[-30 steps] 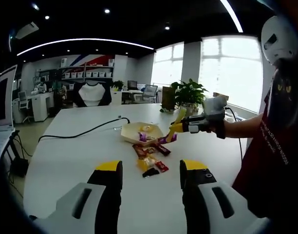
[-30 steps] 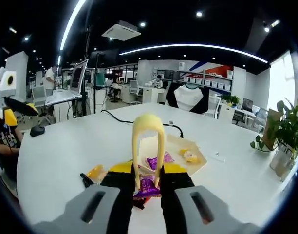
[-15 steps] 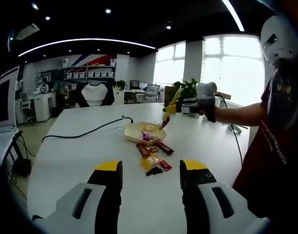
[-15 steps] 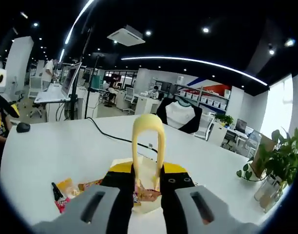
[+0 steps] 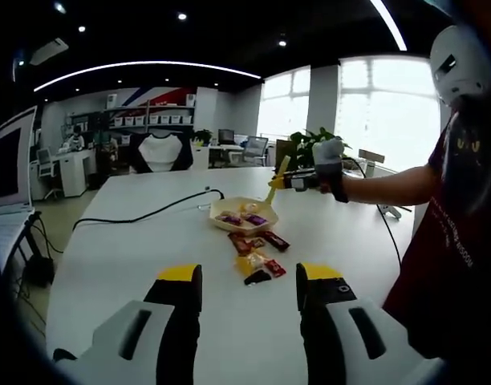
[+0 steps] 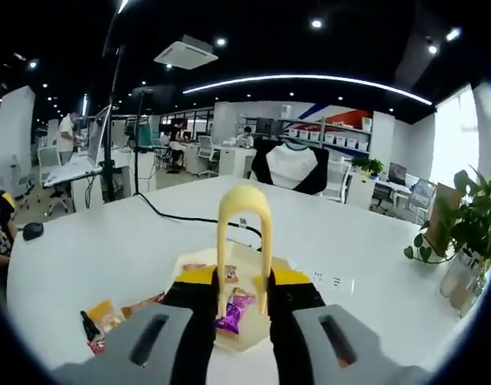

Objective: Place the target food into the container with the food tongs after gripping and lifting it, then release it inside without dropping or visibly crushing the food.

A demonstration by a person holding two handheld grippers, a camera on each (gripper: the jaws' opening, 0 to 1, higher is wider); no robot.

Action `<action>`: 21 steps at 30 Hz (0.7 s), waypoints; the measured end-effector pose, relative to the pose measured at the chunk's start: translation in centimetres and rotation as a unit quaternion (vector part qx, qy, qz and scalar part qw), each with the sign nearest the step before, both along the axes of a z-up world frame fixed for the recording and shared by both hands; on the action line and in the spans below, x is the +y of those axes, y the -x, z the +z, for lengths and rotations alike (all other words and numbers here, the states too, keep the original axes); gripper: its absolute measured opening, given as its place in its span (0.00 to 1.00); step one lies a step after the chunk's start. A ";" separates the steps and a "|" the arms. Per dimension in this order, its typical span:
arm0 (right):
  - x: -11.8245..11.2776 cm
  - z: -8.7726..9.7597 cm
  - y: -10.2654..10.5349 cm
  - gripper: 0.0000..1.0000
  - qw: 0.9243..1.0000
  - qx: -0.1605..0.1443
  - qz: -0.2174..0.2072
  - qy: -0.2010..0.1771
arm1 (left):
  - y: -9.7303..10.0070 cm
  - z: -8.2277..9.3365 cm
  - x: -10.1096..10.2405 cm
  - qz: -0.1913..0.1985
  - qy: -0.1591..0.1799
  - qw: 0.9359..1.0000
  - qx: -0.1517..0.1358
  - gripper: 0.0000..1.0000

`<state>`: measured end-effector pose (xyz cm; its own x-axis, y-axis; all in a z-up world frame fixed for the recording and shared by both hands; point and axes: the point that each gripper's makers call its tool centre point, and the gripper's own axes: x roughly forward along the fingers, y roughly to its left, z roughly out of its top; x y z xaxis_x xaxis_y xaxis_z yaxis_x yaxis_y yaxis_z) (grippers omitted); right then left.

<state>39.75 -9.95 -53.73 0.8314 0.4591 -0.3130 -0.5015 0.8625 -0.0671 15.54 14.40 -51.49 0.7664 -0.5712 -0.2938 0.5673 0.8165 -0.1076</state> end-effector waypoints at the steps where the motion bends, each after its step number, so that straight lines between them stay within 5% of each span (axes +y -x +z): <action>1: -0.1 0.0 0.2 0.20 1.000 0.007 -0.008 -0.013 | -0.1 0.0 -0.1 -0.001 0.000 1.000 0.000 0.50; 4: -0.8 0.4 0.9 0.20 0.997 0.026 -0.031 -0.063 | -0.2 0.1 -0.4 -0.005 0.001 1.000 -0.002 0.50; 9: -1.1 0.1 2.6 0.21 0.994 0.043 -0.045 -0.089 | -0.3 0.2 -0.7 -0.009 0.002 1.000 -0.004 0.50; 21: -1.1 0.4 7.0 0.21 0.998 0.025 -0.026 -0.054 | -0.5 0.4 -1.0 -0.012 0.001 1.000 -0.008 0.50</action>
<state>32.76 -11.08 -53.31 0.8394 0.4495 -0.3055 -0.4569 0.8880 0.0511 16.01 13.39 -51.11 0.7571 -0.5899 -0.2808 0.5884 0.8025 -0.0993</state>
